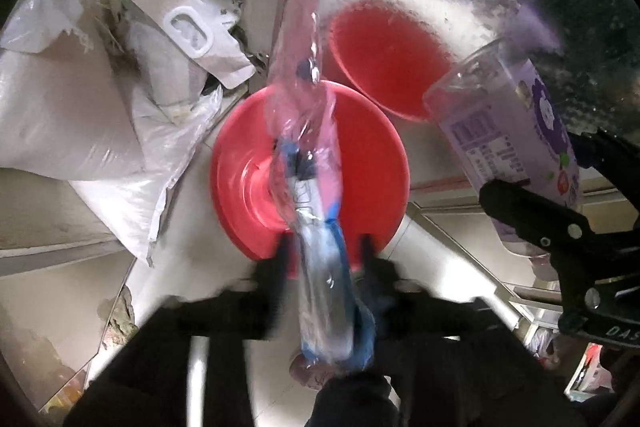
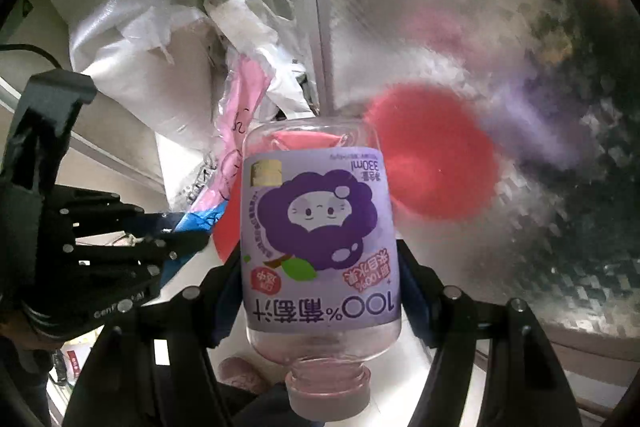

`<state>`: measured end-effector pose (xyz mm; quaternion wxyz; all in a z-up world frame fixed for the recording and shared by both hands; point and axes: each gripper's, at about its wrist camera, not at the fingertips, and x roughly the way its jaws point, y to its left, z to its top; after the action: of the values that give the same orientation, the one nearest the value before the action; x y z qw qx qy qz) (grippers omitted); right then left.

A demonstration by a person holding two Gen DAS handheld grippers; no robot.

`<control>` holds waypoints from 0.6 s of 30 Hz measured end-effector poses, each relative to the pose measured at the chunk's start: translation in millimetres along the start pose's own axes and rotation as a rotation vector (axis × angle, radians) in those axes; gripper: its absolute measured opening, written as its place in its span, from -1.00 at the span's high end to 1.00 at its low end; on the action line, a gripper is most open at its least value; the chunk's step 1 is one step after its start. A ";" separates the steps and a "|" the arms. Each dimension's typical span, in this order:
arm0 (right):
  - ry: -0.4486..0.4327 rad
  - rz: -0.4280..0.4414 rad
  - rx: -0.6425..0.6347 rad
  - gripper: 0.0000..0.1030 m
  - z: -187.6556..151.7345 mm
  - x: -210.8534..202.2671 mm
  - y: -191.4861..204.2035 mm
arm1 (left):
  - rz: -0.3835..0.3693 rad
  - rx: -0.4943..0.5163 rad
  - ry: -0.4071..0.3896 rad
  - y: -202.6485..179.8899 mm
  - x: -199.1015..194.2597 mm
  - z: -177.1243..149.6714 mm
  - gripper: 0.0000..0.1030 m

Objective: Collect trash
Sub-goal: 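Release the package into the red bin while the right tool drops the bottle in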

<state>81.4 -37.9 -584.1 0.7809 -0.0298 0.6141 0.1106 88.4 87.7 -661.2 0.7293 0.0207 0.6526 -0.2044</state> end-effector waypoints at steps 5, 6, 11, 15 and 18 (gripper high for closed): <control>-0.007 -0.006 -0.002 -0.29 -4.1 2.4 1.5 | 0.003 -0.002 -0.003 0.8 2.6 -1.7 -0.13; -0.005 -0.006 -0.004 -0.29 -1.5 3.6 0.8 | 0.005 -0.008 -0.005 2.2 0.8 -2.7 -0.13; -0.004 0.009 -0.010 -0.29 -8.4 -5.0 7.3 | 0.021 -0.076 -0.035 20.0 -15.5 -10.6 -0.26; 0.006 0.038 -0.021 -0.29 -9.8 -0.9 12.8 | 0.013 -0.141 -0.075 34.4 -23.5 -12.3 -0.54; 0.019 0.047 -0.042 -0.29 -10.3 5.9 16.3 | 0.059 -0.148 -0.102 42.2 -25.4 -14.5 -0.65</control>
<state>69.5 -23.1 -590.9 0.7713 -0.0329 0.6196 0.1417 86.8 137.5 -648.9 0.7669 -0.0247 0.6269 -0.1349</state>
